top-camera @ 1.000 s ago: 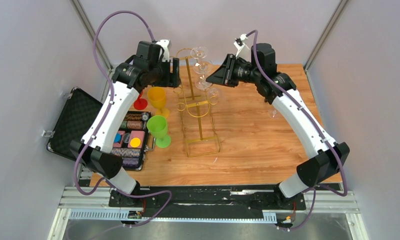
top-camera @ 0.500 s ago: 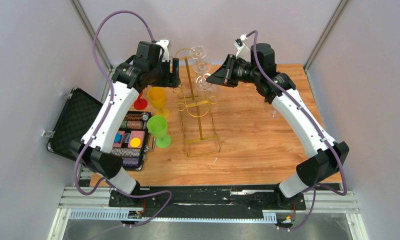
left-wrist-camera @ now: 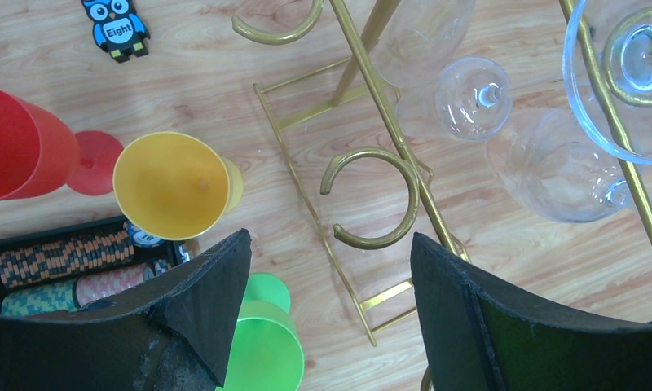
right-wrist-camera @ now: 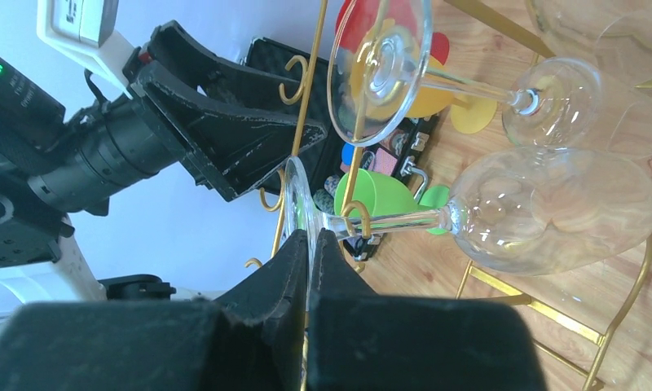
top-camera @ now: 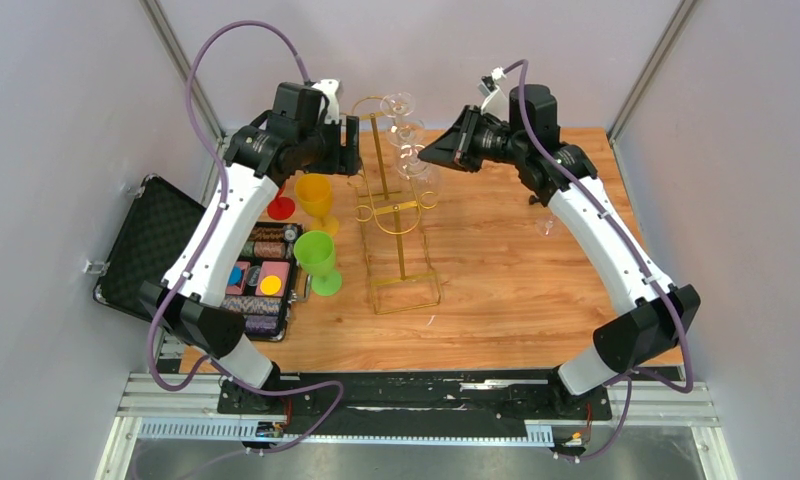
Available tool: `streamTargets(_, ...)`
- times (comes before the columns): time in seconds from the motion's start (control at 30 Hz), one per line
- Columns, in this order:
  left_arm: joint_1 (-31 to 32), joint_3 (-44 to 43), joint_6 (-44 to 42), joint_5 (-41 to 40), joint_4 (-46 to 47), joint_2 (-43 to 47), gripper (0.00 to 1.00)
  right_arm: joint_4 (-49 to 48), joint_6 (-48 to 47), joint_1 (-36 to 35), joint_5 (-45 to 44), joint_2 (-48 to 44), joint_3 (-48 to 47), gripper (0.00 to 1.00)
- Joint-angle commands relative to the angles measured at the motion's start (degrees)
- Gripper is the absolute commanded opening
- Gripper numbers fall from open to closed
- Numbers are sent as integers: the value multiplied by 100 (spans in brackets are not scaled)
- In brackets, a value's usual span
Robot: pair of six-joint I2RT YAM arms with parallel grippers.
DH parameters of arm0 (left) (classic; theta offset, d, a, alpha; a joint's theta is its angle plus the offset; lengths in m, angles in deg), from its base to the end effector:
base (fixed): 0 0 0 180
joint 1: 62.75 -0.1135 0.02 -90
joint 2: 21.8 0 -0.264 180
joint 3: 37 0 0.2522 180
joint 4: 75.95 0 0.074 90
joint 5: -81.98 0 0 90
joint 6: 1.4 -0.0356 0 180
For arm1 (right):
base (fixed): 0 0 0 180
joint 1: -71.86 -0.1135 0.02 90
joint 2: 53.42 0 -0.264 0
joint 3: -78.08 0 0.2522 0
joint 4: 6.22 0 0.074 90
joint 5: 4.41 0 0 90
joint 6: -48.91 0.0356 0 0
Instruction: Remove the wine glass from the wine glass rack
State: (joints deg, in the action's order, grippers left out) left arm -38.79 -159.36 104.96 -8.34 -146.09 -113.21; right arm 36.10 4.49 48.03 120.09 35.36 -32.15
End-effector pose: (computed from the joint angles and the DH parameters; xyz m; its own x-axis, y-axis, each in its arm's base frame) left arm 0.2996 -0.1329 0.4379 -0.6673 -0.0117 -0.7447 0.2232 0.9508 -0.2149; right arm 0.3081 0.1581 0.4329 -0.8117 0.2850 -0.5099 -0.3391 0.4808 0.8086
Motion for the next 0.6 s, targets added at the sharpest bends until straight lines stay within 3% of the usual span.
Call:
streamTargets(0.0,47,-17,-67,-65,40,270,80,-473,437,182,173,-396,-56,0)
streamTargets(0.57,29,-37,-100,-232,56,297,81,-684,935,535,820,-640,349,0)
